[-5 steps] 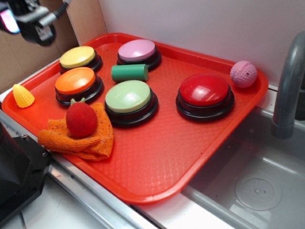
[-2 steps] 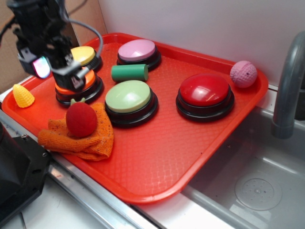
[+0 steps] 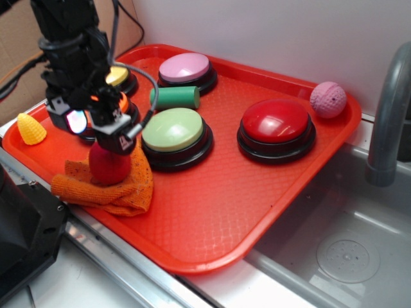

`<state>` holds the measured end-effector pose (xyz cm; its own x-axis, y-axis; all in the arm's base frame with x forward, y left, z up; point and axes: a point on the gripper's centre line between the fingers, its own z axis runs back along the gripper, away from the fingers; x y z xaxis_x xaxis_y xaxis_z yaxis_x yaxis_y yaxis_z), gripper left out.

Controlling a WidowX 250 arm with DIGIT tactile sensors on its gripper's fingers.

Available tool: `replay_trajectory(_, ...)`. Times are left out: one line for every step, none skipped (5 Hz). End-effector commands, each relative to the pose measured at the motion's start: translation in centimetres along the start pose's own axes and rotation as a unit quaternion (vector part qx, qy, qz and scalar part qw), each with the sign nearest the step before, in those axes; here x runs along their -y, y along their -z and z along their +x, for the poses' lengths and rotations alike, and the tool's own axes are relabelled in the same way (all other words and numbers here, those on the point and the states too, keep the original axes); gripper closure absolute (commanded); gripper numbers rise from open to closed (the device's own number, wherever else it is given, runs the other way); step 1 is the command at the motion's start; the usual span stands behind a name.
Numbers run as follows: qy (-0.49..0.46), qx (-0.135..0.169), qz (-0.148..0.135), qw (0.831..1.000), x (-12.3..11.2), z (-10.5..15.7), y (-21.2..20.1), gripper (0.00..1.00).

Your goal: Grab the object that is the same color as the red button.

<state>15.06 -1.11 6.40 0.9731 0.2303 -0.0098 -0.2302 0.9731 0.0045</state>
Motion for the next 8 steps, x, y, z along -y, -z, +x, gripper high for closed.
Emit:
replay_trajectory(-0.033, -0.015, 0.003, 0.999, -0.4, 0.2, 2.7, 0.0)
replay_trajectory(-0.053, -0.016, -0.006, 0.998, -0.7, 0.1, 3.1, 0.0)
replay_trajectory(-0.059, -0.009, -0.005, 0.998, -0.6, 0.0, 3.4, 0.8)
replay_trajectory(-0.064, 0.002, -0.003, 0.998, -0.6, 0.0, 3.0, 1.0)
replay_trajectory(-0.062, 0.008, -0.004, 0.998, -0.7, 0.2, 2.8, 1.0)
replay_trajectory(-0.071, 0.024, 0.022, 0.997, -0.8, 0.5, 1.2, 1.0)
replay_trajectory(-0.062, 0.027, 0.019, 0.998, -1.0, 1.1, 0.0, 1.0)
replay_trajectory(-0.048, 0.026, 0.003, 0.999, -1.3, 1.7, -2.5, 1.0)
